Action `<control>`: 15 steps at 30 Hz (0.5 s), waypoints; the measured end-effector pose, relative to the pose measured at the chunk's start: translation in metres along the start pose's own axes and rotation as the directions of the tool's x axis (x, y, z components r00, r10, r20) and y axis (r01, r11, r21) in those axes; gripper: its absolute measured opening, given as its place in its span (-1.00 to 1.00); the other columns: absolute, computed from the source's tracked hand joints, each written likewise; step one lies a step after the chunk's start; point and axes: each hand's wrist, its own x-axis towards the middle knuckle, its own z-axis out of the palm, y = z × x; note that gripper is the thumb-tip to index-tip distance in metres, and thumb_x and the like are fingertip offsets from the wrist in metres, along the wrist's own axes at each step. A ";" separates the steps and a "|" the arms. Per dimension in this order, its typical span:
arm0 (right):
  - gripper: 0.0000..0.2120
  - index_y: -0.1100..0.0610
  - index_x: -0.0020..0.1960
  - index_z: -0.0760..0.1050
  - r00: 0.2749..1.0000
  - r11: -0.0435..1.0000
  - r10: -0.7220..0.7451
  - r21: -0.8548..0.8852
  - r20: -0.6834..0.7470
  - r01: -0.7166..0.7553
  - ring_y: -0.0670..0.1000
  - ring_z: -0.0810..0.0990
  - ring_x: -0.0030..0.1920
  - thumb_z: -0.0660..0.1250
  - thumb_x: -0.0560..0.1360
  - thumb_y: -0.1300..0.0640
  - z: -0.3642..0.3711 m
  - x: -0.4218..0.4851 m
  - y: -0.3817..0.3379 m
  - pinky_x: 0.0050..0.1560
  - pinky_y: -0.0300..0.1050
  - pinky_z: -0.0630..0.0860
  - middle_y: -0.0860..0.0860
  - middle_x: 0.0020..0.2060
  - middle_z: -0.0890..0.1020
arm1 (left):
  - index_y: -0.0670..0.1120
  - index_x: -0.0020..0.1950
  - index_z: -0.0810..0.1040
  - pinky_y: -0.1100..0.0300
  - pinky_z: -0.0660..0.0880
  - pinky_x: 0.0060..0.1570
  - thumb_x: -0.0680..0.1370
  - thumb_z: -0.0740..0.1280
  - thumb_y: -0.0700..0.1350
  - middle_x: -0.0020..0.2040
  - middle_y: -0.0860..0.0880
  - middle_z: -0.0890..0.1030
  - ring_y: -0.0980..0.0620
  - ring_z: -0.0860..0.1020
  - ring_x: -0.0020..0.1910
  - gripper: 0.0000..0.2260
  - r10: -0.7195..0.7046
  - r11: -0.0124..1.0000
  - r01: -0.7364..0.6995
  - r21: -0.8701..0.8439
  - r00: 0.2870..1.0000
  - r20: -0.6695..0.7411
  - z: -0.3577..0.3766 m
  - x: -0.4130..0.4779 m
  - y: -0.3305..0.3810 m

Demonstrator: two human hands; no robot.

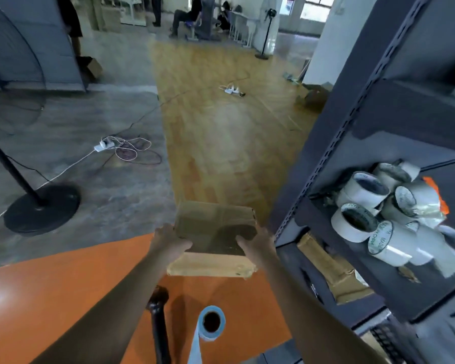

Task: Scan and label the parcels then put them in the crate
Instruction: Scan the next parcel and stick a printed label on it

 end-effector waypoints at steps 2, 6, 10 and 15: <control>-0.20 0.18 0.57 0.05 0.998 0.997 0.069 0.027 -0.013 -0.068 0.16 0.46 0.23 0.37 0.52 -0.11 0.005 -0.012 -0.016 -0.07 -0.09 0.45 0.15 0.44 0.25 | -0.22 0.29 0.36 0.20 0.34 -0.40 0.32 0.44 -0.19 -0.07 -0.16 0.51 -0.11 0.55 -0.25 -0.43 0.009 0.999 -0.009 -0.043 1.000 0.020 -0.023 -0.014 0.002; -0.23 0.29 0.49 0.16 0.992 0.985 0.107 0.140 -0.061 -0.097 -0.05 0.51 -0.17 0.39 0.50 -0.11 0.015 -0.029 -0.042 -0.29 -0.12 0.45 0.08 0.06 0.53 | -0.15 0.39 0.27 0.20 0.30 -0.51 0.35 0.42 -0.33 -0.33 -0.04 0.39 -0.02 0.42 -0.46 -0.36 0.053 0.996 -0.053 -0.067 0.999 -0.003 -0.062 -0.029 -0.003; -0.30 0.20 0.49 0.22 0.993 0.975 0.079 0.216 -0.092 -0.058 0.01 0.56 -0.07 0.34 0.50 -0.12 0.020 -0.050 -0.060 -0.16 -0.09 0.51 0.09 0.13 0.53 | -0.02 0.47 0.22 0.15 0.47 -0.42 0.39 0.43 -0.32 -0.01 -0.05 0.53 -0.09 0.59 -0.24 -0.28 0.152 0.987 -0.150 -0.056 0.988 0.035 -0.083 -0.046 -0.011; -0.51 0.14 0.38 0.31 0.995 0.969 -0.030 0.241 -0.096 0.053 0.10 0.50 0.04 0.27 0.57 -0.11 0.017 -0.065 -0.074 -0.01 -0.05 0.43 0.06 0.13 0.50 | -0.01 0.20 0.34 0.16 0.53 -0.36 0.36 0.53 -0.17 0.04 -0.06 0.55 0.02 0.57 -0.16 -0.48 0.163 0.965 -0.163 -0.204 0.986 -0.017 -0.087 -0.065 -0.016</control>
